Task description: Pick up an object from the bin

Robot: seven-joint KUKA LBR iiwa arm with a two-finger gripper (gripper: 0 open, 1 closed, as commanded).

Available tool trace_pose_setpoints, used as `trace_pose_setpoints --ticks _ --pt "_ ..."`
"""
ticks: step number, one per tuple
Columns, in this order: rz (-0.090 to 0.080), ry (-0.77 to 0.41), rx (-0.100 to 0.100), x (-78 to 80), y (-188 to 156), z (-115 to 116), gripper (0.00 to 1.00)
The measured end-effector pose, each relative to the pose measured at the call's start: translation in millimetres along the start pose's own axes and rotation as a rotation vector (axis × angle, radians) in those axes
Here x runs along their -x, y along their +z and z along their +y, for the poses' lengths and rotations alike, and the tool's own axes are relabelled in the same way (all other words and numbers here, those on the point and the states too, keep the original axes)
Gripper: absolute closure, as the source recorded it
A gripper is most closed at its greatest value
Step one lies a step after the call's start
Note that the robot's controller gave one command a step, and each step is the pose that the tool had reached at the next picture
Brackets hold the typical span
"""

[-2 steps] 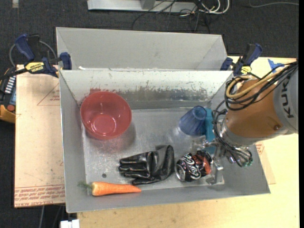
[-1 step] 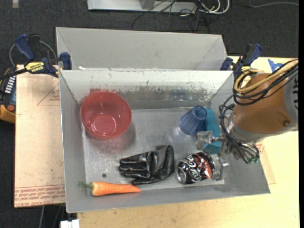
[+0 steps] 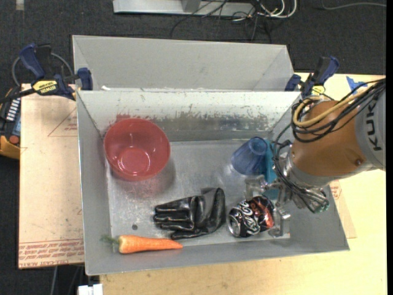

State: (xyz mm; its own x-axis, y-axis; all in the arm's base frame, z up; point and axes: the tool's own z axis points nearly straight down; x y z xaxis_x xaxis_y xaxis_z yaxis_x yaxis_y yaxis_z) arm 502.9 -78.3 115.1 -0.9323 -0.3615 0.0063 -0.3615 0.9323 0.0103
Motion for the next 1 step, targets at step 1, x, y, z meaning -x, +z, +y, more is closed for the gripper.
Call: trace_pose_setpoints --ticks 1 --pt "-0.011 0.115 -0.008 2.3 46.6 -10.1 0.0"
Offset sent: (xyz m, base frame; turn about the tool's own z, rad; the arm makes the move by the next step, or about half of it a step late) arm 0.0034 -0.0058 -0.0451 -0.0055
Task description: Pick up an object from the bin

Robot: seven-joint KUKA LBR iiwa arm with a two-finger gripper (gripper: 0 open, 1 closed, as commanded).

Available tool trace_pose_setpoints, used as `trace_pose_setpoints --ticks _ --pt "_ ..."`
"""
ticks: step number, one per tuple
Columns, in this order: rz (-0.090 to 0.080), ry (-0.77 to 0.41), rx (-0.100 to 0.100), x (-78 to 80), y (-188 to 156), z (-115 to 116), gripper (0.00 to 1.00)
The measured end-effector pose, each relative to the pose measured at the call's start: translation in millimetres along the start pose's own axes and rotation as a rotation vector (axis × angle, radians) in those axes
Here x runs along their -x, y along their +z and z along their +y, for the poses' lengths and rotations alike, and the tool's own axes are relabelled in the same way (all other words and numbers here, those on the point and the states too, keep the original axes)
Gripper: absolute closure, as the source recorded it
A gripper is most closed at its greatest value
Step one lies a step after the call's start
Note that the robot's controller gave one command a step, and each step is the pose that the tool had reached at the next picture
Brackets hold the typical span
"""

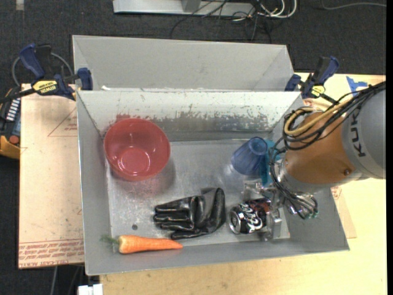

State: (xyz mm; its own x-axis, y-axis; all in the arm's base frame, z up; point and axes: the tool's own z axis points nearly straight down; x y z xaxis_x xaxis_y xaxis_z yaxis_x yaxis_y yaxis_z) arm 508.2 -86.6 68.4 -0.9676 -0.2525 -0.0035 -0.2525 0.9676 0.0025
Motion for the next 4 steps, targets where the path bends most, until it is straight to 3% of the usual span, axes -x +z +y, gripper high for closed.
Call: trace_pose_setpoints --ticks 1,4 --pt "0.007 -0.119 0.008 0.0 -1.7 3.4 1.0" --pt "0.009 -0.12 0.009 -0.5 -9.4 4.2 1.0"
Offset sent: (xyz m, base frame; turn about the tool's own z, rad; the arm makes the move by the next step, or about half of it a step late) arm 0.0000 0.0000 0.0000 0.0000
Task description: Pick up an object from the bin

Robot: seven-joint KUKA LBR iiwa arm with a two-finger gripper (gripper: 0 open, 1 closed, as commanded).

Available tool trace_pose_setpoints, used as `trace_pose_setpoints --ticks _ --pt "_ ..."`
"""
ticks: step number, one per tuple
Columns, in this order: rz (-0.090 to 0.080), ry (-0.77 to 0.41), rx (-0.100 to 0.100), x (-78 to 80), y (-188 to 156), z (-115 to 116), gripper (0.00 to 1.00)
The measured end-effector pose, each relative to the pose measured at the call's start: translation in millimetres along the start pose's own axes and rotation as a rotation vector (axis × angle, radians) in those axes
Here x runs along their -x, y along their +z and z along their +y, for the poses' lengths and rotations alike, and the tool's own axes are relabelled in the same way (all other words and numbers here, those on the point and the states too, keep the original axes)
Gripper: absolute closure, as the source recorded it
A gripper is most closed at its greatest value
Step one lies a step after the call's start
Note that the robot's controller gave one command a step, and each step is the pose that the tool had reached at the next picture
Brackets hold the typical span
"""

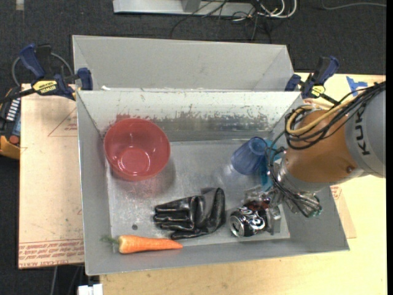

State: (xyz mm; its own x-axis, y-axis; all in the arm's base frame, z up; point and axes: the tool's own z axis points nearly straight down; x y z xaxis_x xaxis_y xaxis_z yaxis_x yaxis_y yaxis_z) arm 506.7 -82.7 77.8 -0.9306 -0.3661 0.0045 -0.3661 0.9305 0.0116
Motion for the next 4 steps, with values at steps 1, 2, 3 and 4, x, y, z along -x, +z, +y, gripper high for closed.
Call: trace_pose_setpoints --ticks 1,2,3,4 --pt "-0.002 0.0 -0.001 0.5 -4.1 -0.2 1.0" --pt "0.002 0.0 0.002 -0.2 -8.7 0.7 1.0" --pt "0.007 0.0 0.005 -1.8 -29.1 2.2 1.0" --pt "-0.004 0.001 -0.001 0.9 -49.7 0.6 1.0"
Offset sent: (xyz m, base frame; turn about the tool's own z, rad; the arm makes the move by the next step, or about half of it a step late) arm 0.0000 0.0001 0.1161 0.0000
